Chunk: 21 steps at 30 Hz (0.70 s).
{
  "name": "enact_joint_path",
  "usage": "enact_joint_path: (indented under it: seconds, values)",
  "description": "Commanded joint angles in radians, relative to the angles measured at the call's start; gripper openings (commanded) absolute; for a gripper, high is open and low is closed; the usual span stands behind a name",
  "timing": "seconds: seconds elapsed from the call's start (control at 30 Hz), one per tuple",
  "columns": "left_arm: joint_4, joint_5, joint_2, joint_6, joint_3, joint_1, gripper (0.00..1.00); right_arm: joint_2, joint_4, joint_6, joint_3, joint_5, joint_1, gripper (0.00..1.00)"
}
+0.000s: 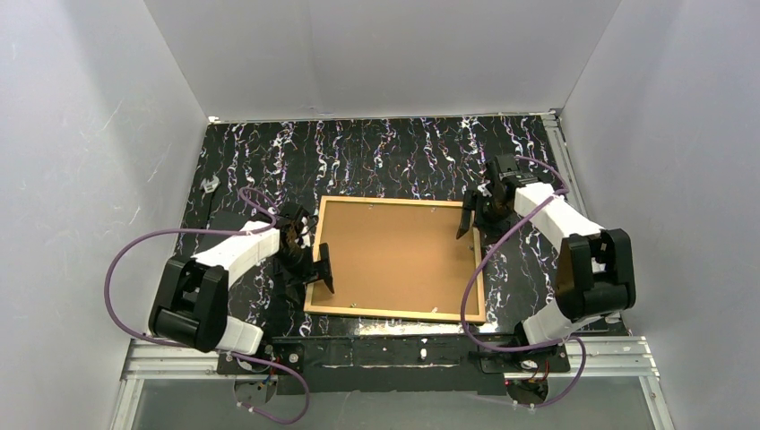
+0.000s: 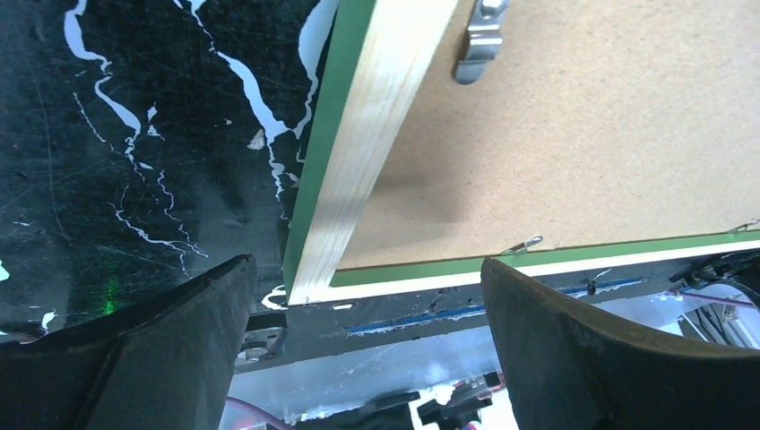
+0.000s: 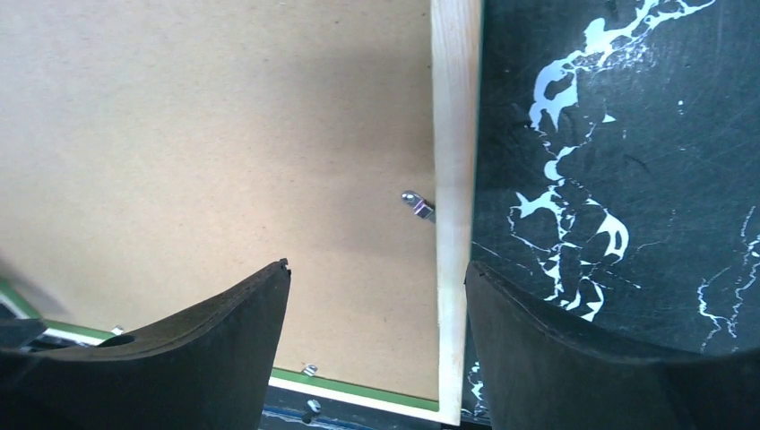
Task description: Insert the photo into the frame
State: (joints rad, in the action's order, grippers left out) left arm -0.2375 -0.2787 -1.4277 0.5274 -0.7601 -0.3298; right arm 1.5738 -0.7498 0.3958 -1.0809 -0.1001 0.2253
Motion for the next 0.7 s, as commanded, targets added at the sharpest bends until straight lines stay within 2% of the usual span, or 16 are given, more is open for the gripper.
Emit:
enact_joint_path:
  seconds: [0.0, 0.33, 0.67]
  values:
    - [-0.129, 0.009, 0.047, -0.023, -0.025, -0.001, 0.97, -0.06, 0.019, 0.02, 0.042, -0.085, -0.021, 0.8]
    - [-0.195, 0.114, -0.057, -0.071, -0.219, 0.002, 0.95, -0.101, 0.039, 0.044, 0.187, -0.055, -0.032, 0.79]
    - [-0.156, 0.222, -0.199, -0.088, -0.283, 0.003, 0.84, -0.067, 0.08, 0.058, 0.24, -0.075, -0.034, 0.73]
